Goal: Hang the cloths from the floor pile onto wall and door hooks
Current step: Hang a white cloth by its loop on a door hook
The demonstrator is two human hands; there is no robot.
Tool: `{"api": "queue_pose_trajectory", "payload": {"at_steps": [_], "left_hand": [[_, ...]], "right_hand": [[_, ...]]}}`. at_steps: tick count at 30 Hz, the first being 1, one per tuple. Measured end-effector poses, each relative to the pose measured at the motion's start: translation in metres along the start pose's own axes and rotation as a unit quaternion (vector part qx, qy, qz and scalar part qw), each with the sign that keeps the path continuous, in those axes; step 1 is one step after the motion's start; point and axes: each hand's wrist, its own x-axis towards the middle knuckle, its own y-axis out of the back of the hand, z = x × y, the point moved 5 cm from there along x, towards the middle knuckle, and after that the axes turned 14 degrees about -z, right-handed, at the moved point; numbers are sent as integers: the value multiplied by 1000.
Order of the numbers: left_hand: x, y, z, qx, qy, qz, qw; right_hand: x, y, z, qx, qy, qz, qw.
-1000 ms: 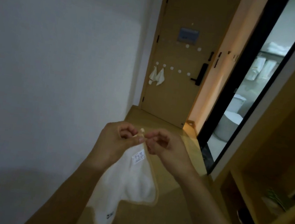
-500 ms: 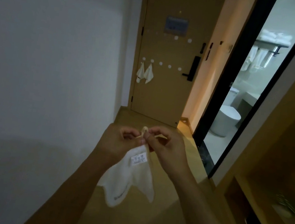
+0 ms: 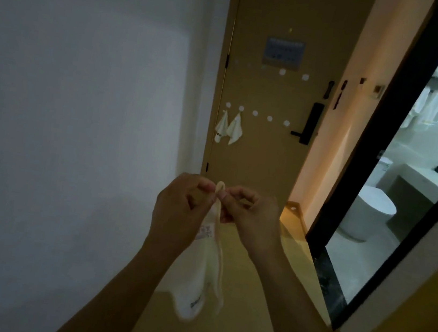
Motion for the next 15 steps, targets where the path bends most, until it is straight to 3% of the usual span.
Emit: {"api": "queue_pose_trajectory", "payload": {"at_steps": [7,15], "left_hand": [[100,-56,-61,-14,55,8,998],[223,-113,-137,-28,59,-27,997]], "right_hand": [[91,46,62,1,-24,31,999],[211,83,145,-57,-65,73,994]]}}
